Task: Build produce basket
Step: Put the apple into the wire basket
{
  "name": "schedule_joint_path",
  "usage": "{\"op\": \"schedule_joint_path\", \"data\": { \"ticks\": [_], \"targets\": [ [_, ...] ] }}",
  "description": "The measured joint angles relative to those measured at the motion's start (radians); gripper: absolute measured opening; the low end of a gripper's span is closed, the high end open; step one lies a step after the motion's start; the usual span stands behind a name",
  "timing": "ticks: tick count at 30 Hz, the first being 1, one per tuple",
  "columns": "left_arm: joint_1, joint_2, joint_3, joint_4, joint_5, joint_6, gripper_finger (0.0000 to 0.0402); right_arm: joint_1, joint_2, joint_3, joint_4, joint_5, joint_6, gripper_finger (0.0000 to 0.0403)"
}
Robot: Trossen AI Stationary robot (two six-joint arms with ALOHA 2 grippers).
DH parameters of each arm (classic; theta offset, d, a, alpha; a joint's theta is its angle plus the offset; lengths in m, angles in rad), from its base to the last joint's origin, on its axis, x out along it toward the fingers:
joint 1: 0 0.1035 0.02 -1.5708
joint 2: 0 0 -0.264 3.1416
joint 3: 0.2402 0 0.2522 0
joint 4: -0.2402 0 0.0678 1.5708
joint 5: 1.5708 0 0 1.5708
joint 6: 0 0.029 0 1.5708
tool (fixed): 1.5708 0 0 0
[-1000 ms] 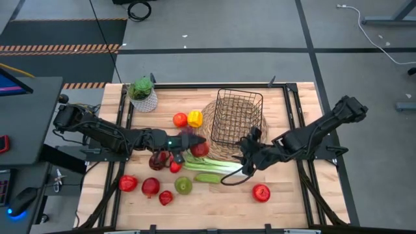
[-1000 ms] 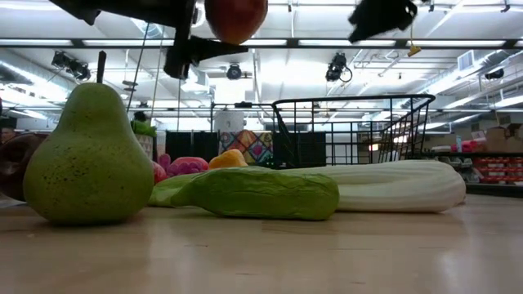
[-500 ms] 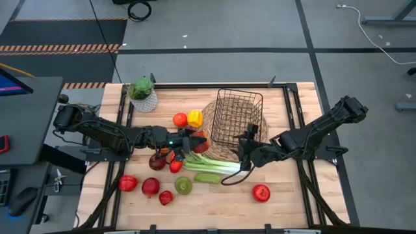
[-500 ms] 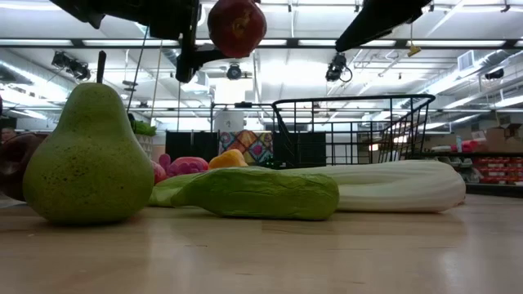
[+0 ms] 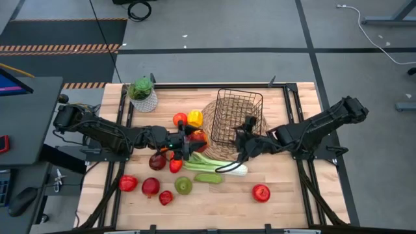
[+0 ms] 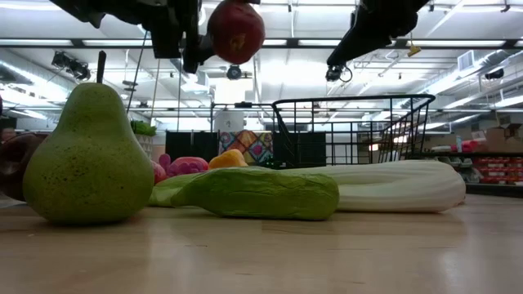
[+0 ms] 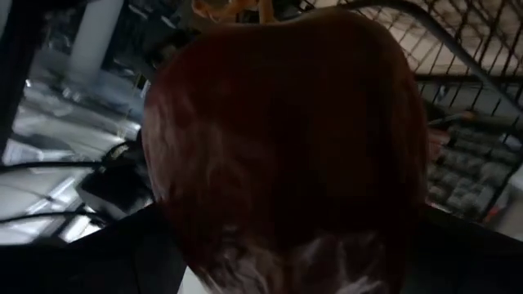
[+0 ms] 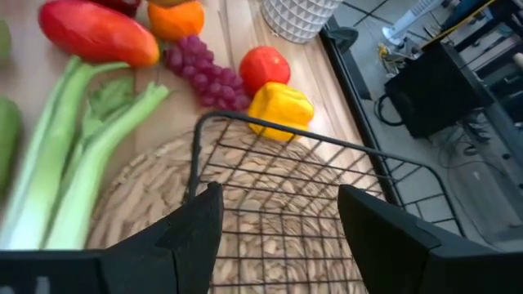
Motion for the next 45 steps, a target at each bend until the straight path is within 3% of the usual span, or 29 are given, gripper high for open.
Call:
{"op": "schedule_joint_path", "data": {
  "ticks": [12, 17, 23, 37, 45],
  "targets": [
    [0.000, 0.000, 0.000, 0.000, 0.000, 0.178, 0.0339, -0.048, 0.000, 0.000, -0.004, -0.001, -0.102, 0.0247],
    [0.000, 0.000, 0.000, -0.001, 0.000, 0.109, 0.0339, -0.063, 0.000, 0.000, -0.002, -0.002, -0.130, 0.0247],
    [0.018, 0.000, 0.000, -0.003, 0.003, -0.315, 0.0339, -0.080, 0.000, 0.000, 0.000, -0.004, -0.148, 0.0247],
    [0.054, 0.000, 0.000, -0.003, 0.185, -1.457, 0.0339, -0.085, -0.008, 0.000, 0.030, -0.005, -0.179, 0.0247],
    [0.055, 0.000, 0.000, -0.002, 0.214, -2.123, 0.0339, -0.072, -0.098, 0.000, 0.018, -0.005, -0.181, 0.0247]
  ]
}}
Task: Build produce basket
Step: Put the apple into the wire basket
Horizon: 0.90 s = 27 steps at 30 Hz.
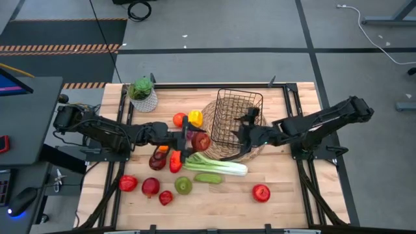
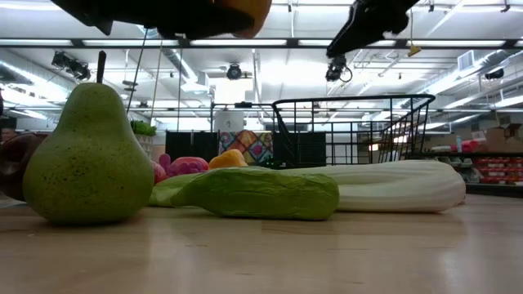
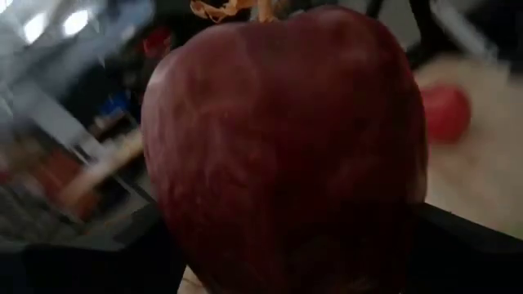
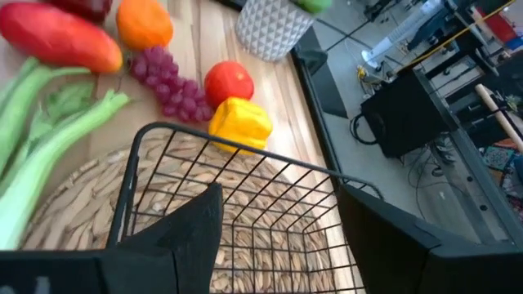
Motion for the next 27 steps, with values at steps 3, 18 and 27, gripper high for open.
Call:
{"op": "schedule_joint_path", "data": {
  "ticks": [3, 18, 27],
  "targets": [
    [0.000, 0.000, 0.000, 0.001, 0.000, -0.187, 0.0339, 0.002, -0.058, 0.000, -0.029, 0.000, 0.014, 0.0247],
    [0.022, 0.000, -0.001, 0.072, 0.209, -0.744, 0.0339, -0.017, -0.262, -0.095, -0.046, 0.000, 0.078, 0.0247],
    [0.097, 0.000, -0.001, 0.174, 0.406, -0.929, 0.0339, -0.023, -0.273, -0.101, 0.005, 0.000, 0.060, 0.0247]
  ]
}}
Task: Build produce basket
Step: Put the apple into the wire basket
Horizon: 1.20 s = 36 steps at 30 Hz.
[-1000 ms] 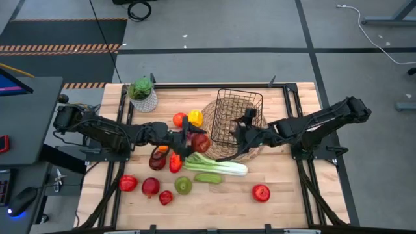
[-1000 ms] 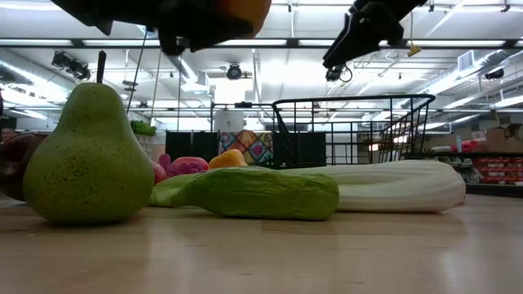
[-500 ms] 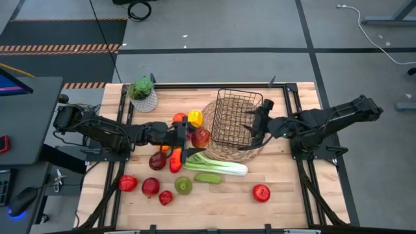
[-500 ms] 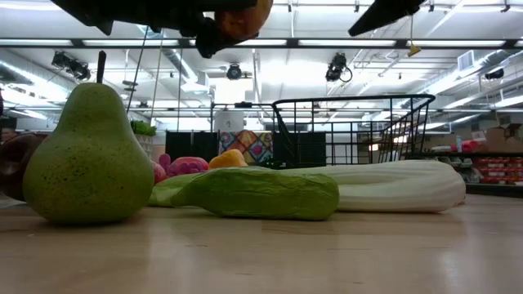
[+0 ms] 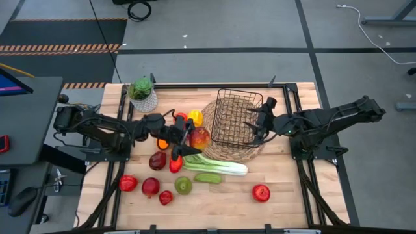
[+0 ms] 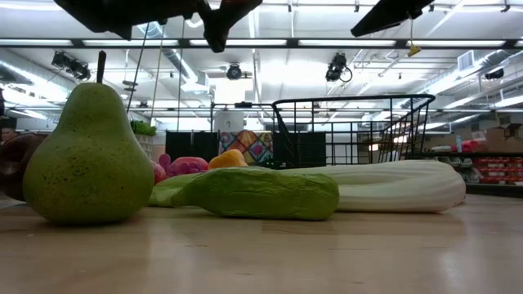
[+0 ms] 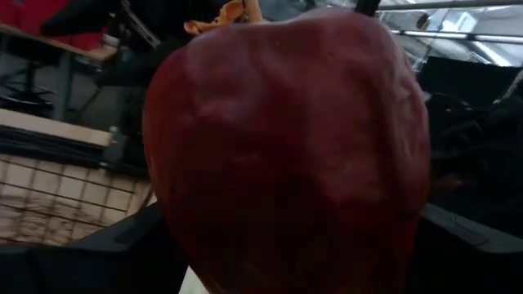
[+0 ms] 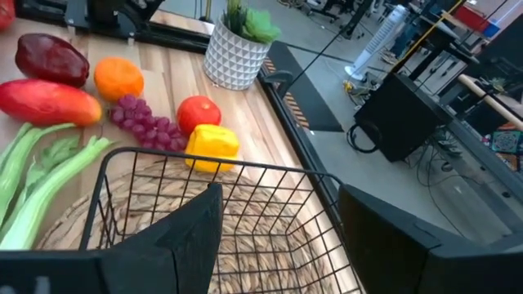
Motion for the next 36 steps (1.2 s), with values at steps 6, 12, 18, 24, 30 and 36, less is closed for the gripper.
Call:
{"op": "schedule_joint_path", "data": {
  "ticks": [6, 12, 18, 24, 30, 36],
  "targets": [
    [0.006, 0.000, 0.000, 0.000, 0.043, 0.007, 0.0339, 0.000, 0.020, 0.000, 0.007, 0.000, -0.010, 0.0247],
    [0.006, 0.000, 0.000, -0.032, 0.033, 0.069, 0.0339, 0.000, 0.027, 0.000, 0.012, -0.001, -0.019, 0.0247],
    [0.022, 0.000, 0.047, -0.157, -0.129, 0.091, 0.0339, 0.002, 0.027, 0.000, 0.043, -0.005, -0.030, 0.0247],
    [0.073, 0.051, 0.239, -0.476, -0.229, 0.146, 0.0339, 0.002, 0.026, 0.000, 0.089, -0.009, -0.056, 0.0247],
    [0.120, 0.215, 0.470, -0.665, -0.228, 0.201, 0.0339, 0.005, 0.019, 0.000, 0.039, -0.001, -0.056, 0.0247],
    [0.164, 0.378, 0.669, -0.811, -0.201, 0.258, 0.0339, 0.042, -0.042, 0.000, -0.027, 0.040, -0.033, 0.0247]
  ]
}}
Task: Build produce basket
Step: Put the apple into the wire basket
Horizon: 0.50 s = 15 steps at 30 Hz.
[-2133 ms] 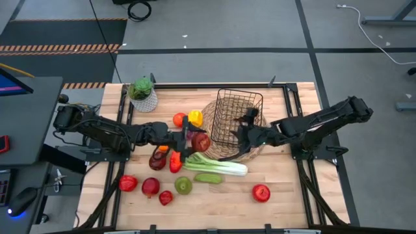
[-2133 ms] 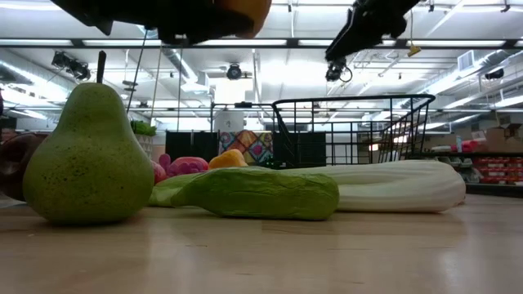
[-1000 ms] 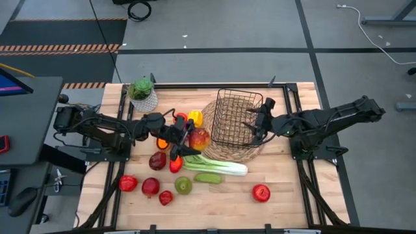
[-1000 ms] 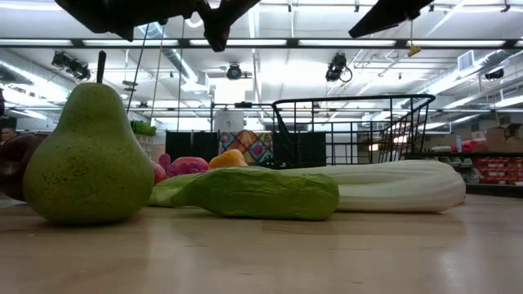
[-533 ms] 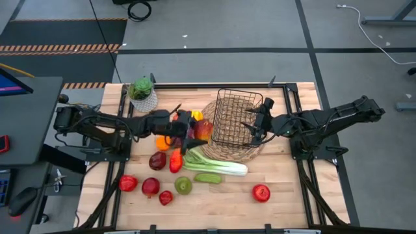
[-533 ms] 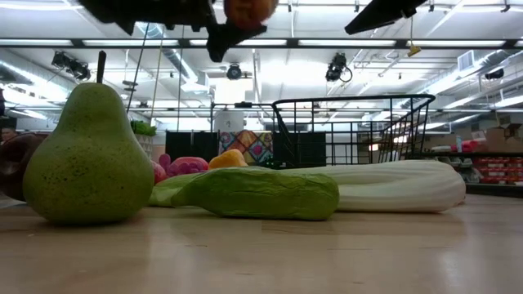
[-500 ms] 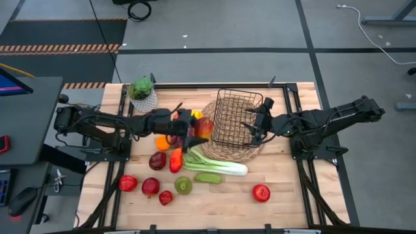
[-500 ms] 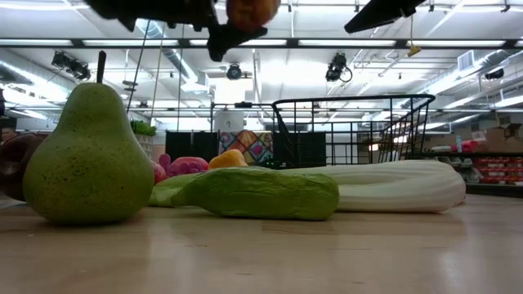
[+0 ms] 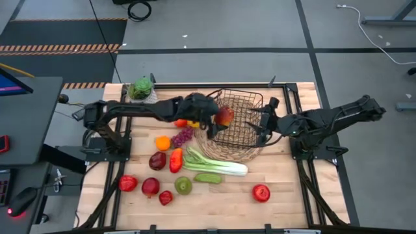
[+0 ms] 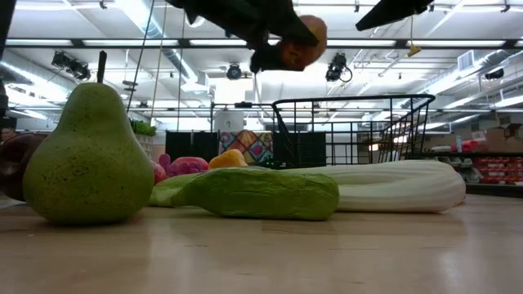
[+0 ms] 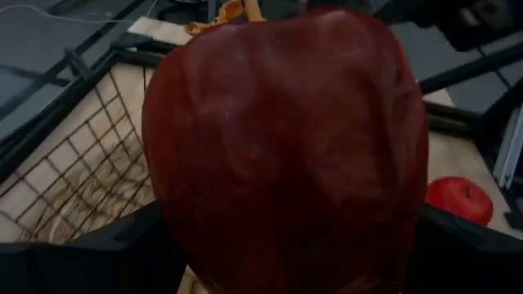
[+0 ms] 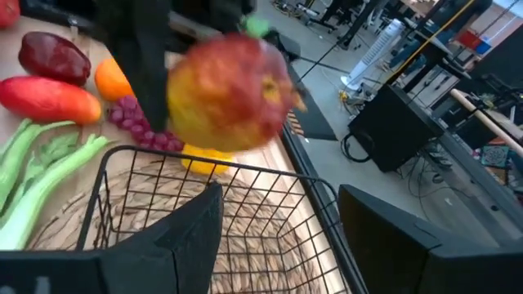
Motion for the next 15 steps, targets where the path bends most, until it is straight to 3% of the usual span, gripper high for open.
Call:
{"op": "schedule_joint_path", "data": {
  "ticks": [15],
  "targets": [
    [0.055, 0.348, 0.454, -0.257, 0.061, 0.121, 0.0339, 0.125, -0.195, 0.001, -0.068, 0.012, 0.097, 0.0247]
  ]
}}
